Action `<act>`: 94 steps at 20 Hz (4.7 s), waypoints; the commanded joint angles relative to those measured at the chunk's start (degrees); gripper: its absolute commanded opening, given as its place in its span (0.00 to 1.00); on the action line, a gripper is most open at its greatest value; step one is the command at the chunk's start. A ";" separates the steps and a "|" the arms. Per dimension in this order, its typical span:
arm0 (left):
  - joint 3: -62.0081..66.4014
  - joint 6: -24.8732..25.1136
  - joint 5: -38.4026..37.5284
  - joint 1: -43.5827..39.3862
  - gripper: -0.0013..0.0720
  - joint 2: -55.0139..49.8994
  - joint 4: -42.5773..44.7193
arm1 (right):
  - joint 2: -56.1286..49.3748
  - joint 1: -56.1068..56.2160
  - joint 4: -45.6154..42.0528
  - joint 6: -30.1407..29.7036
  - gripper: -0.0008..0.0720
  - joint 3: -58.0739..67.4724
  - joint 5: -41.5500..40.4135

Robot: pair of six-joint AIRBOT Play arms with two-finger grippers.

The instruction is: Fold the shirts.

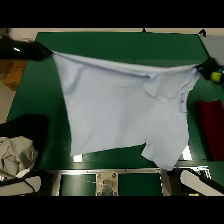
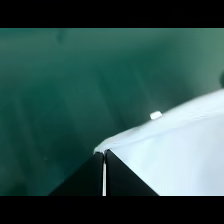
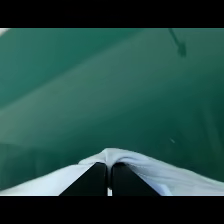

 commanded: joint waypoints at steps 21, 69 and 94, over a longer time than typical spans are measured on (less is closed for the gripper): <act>11.82 -3.52 3.48 -1.99 0.05 -21.07 -5.64 | -40.98 -4.07 0.24 2.91 0.03 44.65 22.84; -21.57 -16.13 -19.19 -3.87 0.74 -12.39 9.62 | -23.15 -14.84 -26.80 7.26 0.49 22.62 45.42; -23.23 -8.90 -10.10 -2.14 0.28 -12.11 7.26 | -4.66 -17.59 -27.17 14.14 0.49 -8.48 42.16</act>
